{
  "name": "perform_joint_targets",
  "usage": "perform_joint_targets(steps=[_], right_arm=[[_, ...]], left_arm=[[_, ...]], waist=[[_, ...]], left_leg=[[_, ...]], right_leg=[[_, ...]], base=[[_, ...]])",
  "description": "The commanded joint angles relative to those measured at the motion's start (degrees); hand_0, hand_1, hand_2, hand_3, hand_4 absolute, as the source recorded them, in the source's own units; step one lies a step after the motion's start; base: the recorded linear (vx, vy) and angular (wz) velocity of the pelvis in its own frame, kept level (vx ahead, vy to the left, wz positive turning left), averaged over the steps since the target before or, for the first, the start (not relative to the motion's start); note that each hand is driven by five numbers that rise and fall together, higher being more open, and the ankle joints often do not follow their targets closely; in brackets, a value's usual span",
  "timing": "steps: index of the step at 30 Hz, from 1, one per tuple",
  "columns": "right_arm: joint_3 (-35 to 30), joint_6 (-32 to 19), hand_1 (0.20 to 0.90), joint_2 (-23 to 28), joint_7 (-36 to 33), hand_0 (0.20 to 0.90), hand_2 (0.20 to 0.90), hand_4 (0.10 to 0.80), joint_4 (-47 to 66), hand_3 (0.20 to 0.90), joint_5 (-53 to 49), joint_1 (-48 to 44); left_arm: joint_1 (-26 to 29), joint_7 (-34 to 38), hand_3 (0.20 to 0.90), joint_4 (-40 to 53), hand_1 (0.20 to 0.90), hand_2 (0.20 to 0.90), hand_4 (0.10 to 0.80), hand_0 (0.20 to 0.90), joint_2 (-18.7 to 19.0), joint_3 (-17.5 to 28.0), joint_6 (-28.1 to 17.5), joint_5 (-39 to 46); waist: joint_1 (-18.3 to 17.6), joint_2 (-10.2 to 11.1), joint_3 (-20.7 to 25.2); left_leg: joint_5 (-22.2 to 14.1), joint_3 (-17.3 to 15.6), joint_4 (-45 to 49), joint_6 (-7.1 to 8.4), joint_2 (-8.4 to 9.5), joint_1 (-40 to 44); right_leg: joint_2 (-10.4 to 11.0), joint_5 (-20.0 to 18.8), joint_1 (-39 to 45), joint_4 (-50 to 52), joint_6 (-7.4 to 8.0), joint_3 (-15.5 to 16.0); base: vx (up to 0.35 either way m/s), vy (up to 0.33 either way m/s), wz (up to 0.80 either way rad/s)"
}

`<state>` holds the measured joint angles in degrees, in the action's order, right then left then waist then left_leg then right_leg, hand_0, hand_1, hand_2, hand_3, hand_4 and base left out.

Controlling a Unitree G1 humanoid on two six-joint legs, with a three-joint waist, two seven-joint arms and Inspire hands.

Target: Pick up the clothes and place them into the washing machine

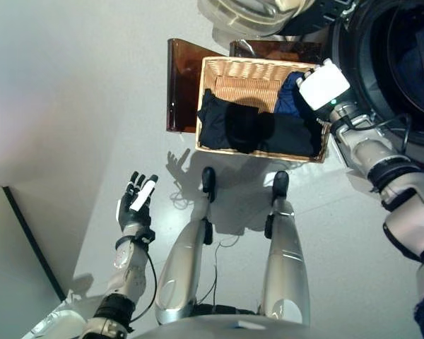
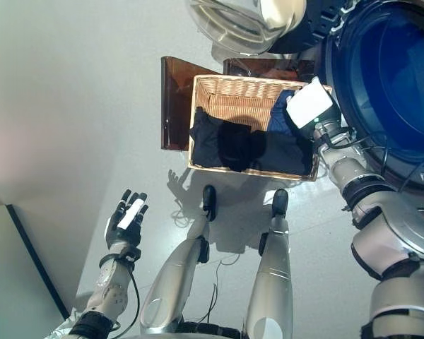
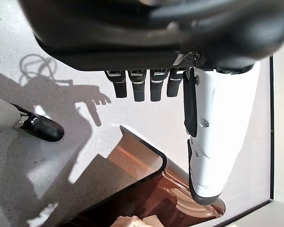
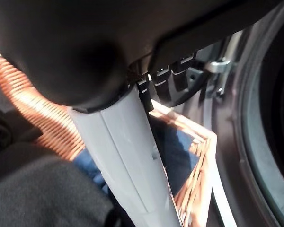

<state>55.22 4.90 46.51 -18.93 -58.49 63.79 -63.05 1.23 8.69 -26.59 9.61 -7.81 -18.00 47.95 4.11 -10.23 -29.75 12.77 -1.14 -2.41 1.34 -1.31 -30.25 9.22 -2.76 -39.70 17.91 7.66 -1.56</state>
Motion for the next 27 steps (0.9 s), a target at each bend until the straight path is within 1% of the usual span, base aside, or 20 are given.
perform_joint_targets(steps=[1, 14, 27], right_arm=[[3.5, 1.4, 0.900, 3.6, -1.6, 0.900, 0.900, 0.800, -0.8, 0.900, 1.4, -9.7], [4.8, 1.8, 0.900, 1.9, -2.1, 0.900, 0.900, 0.800, -0.5, 0.900, -0.2, -14.3], [4.1, 2.4, 0.900, -2.3, -2.4, 0.900, 0.900, 0.800, -0.7, 0.900, -2.0, -17.1]], left_arm=[[-3.3, 0.0, 0.900, 4.3, 0.900, 0.900, 0.800, 0.900, 3.0, 0.1, -4.6, 0.6], [-3.4, 0.5, 0.900, 6.1, 0.900, 0.900, 0.800, 0.900, 3.2, -0.2, -5.1, 1.2], [-3.6, 0.8, 0.900, 8.0, 0.900, 0.900, 0.800, 0.900, 3.8, -0.5, -5.6, 1.5]], waist=[[1.3, 0.1, 0.0], [2.1, -0.7, 0.0], [2.8, -1.3, 0.0]], left_leg=[[-1.9, 0.3, 3.6, 6.58, -2.49, -3.8], [-1.5, 0.5, 3.7, 6.46, -2.22, -6.8], [-1.1, 0.7, 3.7, 6.45, -2.08, -9.0]], right_leg=[[1.4, -0.4, 0.3, -4.4, 1.23, -0.4], [1.6, -0.6, -3.1, -3.6, 1.06, -0.5], [1.5, -0.6, -5.4, -2.9, 1.00, -0.4]], base=[[-0.004, 0.005, 0.06], [0.000, 0.001, 0.00], [-0.001, 0.001, 0.01]])
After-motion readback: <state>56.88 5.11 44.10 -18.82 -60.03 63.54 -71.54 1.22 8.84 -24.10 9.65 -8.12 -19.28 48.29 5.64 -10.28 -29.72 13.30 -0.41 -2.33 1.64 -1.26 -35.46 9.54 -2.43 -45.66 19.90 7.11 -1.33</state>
